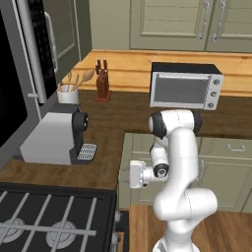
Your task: Take a straw from the drawer in front and place it inside the glass cup on the dining counter.
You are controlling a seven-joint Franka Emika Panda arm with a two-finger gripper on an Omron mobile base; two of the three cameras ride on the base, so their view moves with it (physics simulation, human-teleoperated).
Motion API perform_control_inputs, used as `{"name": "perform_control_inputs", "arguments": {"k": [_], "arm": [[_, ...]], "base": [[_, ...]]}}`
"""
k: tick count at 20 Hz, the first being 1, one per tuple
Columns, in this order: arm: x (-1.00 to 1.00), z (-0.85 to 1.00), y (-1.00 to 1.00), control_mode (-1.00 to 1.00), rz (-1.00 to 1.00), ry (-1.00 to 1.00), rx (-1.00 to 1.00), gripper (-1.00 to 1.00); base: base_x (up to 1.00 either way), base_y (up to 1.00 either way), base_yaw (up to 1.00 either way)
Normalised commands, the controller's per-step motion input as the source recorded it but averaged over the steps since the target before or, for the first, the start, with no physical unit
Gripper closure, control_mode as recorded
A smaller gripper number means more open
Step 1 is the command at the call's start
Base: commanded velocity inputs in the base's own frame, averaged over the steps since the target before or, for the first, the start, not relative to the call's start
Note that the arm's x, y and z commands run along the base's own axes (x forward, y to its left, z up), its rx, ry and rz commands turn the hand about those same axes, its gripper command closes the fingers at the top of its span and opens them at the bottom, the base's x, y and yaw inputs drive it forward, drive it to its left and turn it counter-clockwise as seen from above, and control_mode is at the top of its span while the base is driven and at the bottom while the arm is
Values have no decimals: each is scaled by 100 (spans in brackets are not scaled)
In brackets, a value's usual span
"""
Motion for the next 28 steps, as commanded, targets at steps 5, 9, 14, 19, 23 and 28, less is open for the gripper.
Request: {"name": "perform_control_inputs", "arguments": {"k": [5, 9, 14, 19, 23, 28], "arm": [[40, -42, 22, -100, 0, 0, -6, -100], [34, -47, 19, -100, 0, 0, -5, -100], [28, -48, 12, -100, 0, 0, -1, -100], [16, -33, 27, -100, 0, 0, -1, 100], [0, -6, 30, -100, -1, 0, -3, 100], [-21, 0, -1, -100, -1, -2, -2, 100]], "base": [[0, 0, 0], [0, 0, 0], [0, 0, 0], [0, 0, 0], [0, 0, 0], [0, 0, 0]]}}
